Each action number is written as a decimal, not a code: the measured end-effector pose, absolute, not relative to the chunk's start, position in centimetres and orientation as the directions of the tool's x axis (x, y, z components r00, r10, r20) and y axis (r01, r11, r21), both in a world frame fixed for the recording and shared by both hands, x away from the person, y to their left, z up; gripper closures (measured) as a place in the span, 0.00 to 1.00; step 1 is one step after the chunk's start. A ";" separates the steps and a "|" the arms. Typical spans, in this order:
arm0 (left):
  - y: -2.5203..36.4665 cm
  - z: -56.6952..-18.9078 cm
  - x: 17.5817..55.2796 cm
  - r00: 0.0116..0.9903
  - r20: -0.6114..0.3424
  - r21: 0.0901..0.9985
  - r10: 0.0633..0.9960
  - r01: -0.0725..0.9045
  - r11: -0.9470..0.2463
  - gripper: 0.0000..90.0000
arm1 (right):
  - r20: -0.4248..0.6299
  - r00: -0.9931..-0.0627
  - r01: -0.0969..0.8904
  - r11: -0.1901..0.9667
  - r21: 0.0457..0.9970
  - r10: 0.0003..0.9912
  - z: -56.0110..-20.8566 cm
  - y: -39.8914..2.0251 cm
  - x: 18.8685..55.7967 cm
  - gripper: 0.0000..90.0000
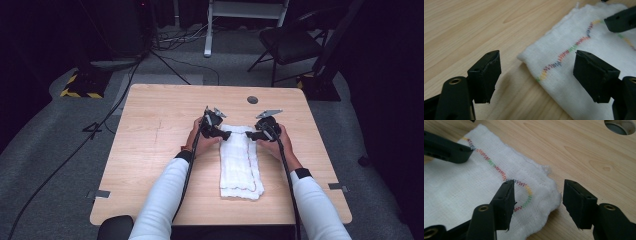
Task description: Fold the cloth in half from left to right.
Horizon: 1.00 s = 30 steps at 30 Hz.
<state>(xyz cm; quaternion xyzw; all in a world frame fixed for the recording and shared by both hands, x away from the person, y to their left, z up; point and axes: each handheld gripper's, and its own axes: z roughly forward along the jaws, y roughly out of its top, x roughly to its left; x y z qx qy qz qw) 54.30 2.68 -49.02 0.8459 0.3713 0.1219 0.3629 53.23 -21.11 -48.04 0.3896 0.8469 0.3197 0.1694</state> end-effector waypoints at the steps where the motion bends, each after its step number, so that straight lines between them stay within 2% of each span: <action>1: 2.7 -49.1 54.4 0.687 -0.064 0.704 0.724 0.545 -0.455 0.25 | -0.047 -0.637 0.554 0.499 0.666 0.770 -48.1 -21.0 53.3 0.47; 5: 2.4 -49.5 54.7 0.680 -0.066 0.688 0.730 0.561 -0.460 0.24 | -0.027 -0.619 0.586 0.484 0.649 0.785 -48.6 -20.9 54.0 0.42; 9: 2.2 -49.9 54.8 0.673 -0.078 0.695 0.736 0.565 -0.444 0.23 | 0.017 -0.618 0.607 0.463 0.646 0.786 -48.8 -21.1 54.4 0.44; 11: 2.3 -50.1 54.7 0.681 -0.067 0.701 0.730 0.552 -0.451 0.23 | 0.033 -0.623 0.609 0.458 0.648 0.782 -48.8 -21.2 54.4 0.48; 14: 2.3 -50.1 54.7 0.689 -0.055 0.706 0.723 0.539 -0.460 0.24 | 0.050 -0.651 0.600 0.473 0.645 0.757 -48.6 -21.0 54.2 0.65; 15: 2.3 -50.0 54.6 0.708 -0.057 0.703 0.704 0.529 -0.475 0.27 | 0.054 -0.656 0.599 0.476 0.644 0.753 -48.6 -20.9 54.2 0.71; 16: 2.3 -49.9 54.5 0.726 -0.065 0.704 0.684 0.519 -0.484 0.44 | 0.070 -0.668 0.596 0.477 0.646 0.741 -48.6 -20.9 54.1 0.78; 17: 2.3 -49.8 54.5 0.736 -0.074 0.699 0.673 0.520 -0.491 0.44 | 0.070 -0.668 0.596 0.477 0.646 0.741 -48.6 -20.9 54.1 0.78; 18: 2.2 -49.7 54.4 0.744 -0.083 0.700 0.663 0.517 -0.492 0.59 | 0.078 -0.673 0.594 0.475 0.649 0.735 -48.6 -21.0 54.1 0.82; 19: 2.2 -49.7 54.4 0.749 -0.099 0.702 0.655 0.519 -0.487 0.59 | 0.078 -0.673 0.594 0.475 0.649 0.735 -48.6 -21.0 54.1 0.82; 20: 2.2 -49.7 54.4 0.752 -0.107 0.701 0.650 0.521 -0.487 0.73 | 0.077 -0.680 0.588 0.480 0.651 0.729 -48.6 -20.8 54.0 0.88; 21: 2.2 -49.6 54.5 0.752 -0.117 0.698 0.648 0.527 -0.485 0.73 | 0.077 -0.680 0.588 0.480 0.651 0.729 -48.6 -20.8 54.0 0.88; 22: 2.2 -49.6 54.6 0.756 -0.128 0.695 0.642 0.530 -0.486 0.81 | 0.045 -0.692 0.569 0.507 0.647 0.720 -48.5 -20.5 53.9 0.90; 23: 2.3 -49.6 54.6 0.757 -0.137 0.691 0.639 0.535 -0.486 0.81 | 0.045 -0.692 0.569 0.507 0.647 0.720 -48.5 -20.5 53.9 0.90; 25: 2.2 -49.5 54.8 0.767 -0.132 0.688 0.628 0.527 -0.499 0.89 | -0.009 -0.692 0.549 0.534 0.642 0.722 -48.3 -19.9 54.0 0.93; 30: 2.0 -49.1 54.8 0.771 -0.075 0.681 0.632 0.503 -0.532 0.92 | -0.036 -0.678 0.536 0.527 0.659 0.734 -48.1 -19.6 54.1 0.94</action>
